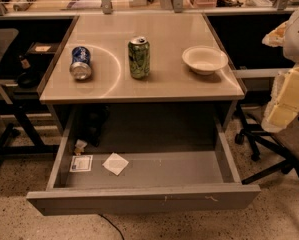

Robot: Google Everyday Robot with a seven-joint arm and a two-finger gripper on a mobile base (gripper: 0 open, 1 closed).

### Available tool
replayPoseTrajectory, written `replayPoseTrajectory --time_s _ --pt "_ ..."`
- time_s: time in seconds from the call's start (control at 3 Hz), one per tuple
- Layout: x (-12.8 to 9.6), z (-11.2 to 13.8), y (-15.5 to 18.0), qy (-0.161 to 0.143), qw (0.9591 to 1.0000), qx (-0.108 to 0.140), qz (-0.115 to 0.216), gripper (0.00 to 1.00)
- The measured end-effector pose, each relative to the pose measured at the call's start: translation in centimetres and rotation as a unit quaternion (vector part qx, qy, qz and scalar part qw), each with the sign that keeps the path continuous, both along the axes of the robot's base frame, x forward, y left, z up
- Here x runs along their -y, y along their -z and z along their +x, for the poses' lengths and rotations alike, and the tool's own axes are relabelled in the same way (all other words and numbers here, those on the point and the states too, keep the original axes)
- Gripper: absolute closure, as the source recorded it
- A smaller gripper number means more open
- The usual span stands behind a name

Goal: Place green can into top drawer

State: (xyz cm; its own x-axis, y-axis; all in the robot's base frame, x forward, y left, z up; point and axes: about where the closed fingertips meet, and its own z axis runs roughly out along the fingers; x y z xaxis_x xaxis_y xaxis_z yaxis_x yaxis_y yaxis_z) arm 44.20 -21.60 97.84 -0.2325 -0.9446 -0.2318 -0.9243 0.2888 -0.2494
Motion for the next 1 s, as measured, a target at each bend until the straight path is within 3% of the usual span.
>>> replayPoseTrajectory --time_s 0.33,1.0 --pt "-0.4 2.2 0.3 0.013 0.9985 0.008 0.052 0.00" --pt "-3.6 8.1 2.1 0.007 0.9908 0.003 0.135 0.00"
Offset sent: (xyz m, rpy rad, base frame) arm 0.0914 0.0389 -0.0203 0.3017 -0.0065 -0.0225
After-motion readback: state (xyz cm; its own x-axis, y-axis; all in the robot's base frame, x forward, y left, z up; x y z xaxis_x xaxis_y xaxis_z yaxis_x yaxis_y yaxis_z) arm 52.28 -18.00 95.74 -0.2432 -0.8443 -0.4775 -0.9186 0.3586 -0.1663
